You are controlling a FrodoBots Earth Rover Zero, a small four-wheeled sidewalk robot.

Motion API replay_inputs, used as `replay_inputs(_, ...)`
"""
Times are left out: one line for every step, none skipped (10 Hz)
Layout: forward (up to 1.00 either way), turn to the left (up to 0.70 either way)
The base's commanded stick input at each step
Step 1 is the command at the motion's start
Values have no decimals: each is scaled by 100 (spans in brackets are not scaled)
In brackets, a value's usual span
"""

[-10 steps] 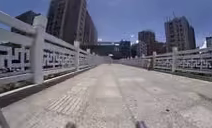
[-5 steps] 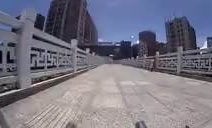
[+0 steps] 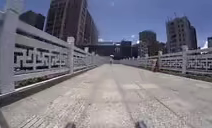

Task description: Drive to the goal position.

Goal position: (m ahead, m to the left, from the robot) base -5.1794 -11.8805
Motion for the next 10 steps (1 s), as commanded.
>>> replay_inputs(70, 0)
replay_inputs(70, 0)
replay_inputs(70, 0)
replay_inputs(70, 0)
replay_inputs(70, 0)
replay_inputs(70, 0)
replay_inputs(70, 0)
replay_inputs(70, 0)
replay_inputs(70, 0)
replay_inputs(70, 0)
